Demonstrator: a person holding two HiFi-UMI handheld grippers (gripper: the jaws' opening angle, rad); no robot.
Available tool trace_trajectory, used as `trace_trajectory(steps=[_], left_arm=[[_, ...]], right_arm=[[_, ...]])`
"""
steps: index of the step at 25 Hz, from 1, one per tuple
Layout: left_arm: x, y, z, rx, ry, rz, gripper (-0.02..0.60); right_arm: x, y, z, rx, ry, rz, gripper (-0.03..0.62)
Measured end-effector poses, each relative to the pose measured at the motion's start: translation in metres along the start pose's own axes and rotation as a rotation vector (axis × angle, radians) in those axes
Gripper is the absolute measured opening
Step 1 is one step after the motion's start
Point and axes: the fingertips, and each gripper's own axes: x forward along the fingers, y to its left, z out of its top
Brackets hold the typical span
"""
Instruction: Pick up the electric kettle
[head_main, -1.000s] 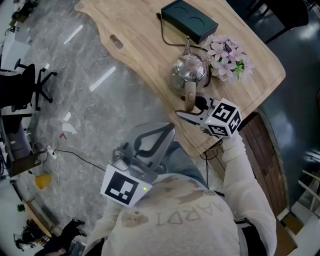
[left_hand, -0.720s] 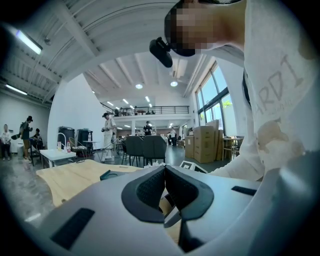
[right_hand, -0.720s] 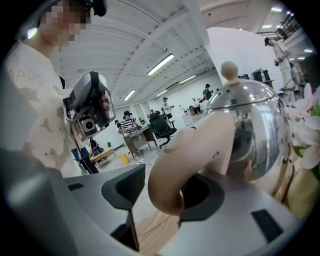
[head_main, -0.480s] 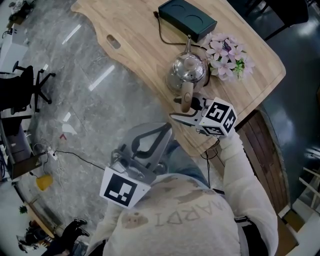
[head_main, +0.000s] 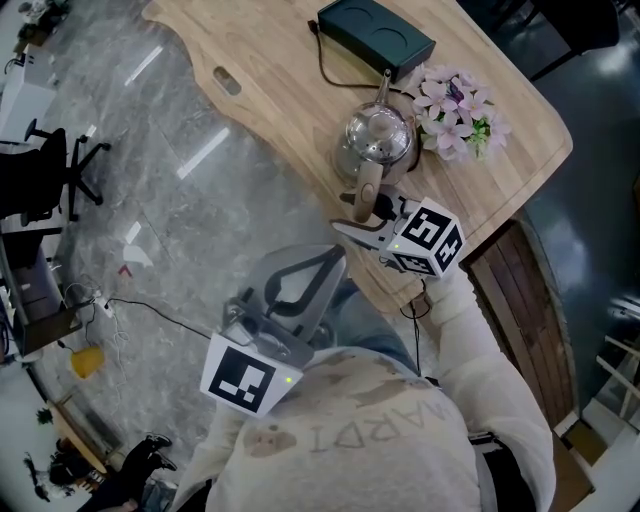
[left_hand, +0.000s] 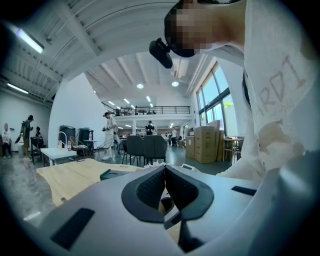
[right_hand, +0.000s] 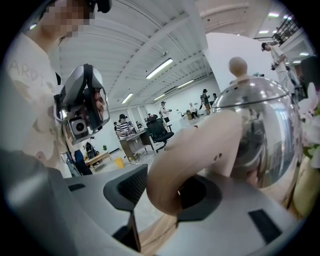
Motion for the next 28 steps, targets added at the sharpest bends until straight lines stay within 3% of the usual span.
trace_trajectory(steps=[4,18,28], left_arm=[[-0.005,-0.004,0.003,0.006,-0.001,0.008,0.013],[-0.027,-0.011,0.003,0.030,0.026,0.052,0.014],[-0.052,-0.022,0.009,0.063,0.020,0.074,0.014]], right_arm=[[0.002,-0.003,0.004,0.004,-0.030,-0.054,0.133],[0.011,-0.010,0.020,-0.011,-0.070,-0.123,0.129],[-0.003,0.023,0.064,-0.068,-0.169,-0.108,0.130]])
